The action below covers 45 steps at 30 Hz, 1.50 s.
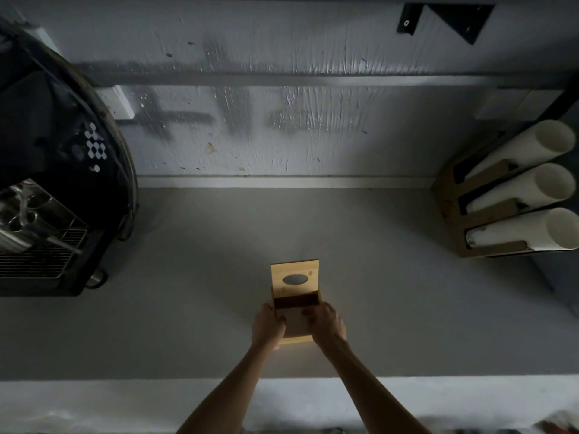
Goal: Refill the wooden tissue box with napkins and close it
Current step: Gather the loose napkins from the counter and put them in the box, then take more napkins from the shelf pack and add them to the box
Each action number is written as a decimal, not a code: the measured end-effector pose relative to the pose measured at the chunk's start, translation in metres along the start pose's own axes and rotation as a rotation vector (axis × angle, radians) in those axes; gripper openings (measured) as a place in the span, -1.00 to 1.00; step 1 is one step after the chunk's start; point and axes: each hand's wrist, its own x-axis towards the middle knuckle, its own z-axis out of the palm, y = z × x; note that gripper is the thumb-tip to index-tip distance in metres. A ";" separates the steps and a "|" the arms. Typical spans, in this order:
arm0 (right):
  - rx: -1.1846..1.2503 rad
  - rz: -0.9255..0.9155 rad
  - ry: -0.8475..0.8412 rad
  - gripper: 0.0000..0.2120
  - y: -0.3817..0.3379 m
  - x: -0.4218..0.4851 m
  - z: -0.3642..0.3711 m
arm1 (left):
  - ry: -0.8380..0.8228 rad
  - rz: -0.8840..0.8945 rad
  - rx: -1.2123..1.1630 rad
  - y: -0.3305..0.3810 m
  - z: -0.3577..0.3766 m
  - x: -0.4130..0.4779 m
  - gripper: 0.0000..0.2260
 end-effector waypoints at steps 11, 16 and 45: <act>0.330 -0.192 -0.048 -0.65 0.006 -0.003 -0.006 | -0.020 0.053 -0.136 -0.003 0.007 -0.009 -0.70; 0.928 -0.095 -0.180 -0.35 0.019 -0.024 -0.010 | -0.197 0.043 -0.617 -0.062 0.032 0.044 -0.35; 1.054 0.173 -0.370 -0.38 -0.094 -0.047 0.055 | -0.168 0.011 -0.506 -0.119 -0.117 0.016 -0.78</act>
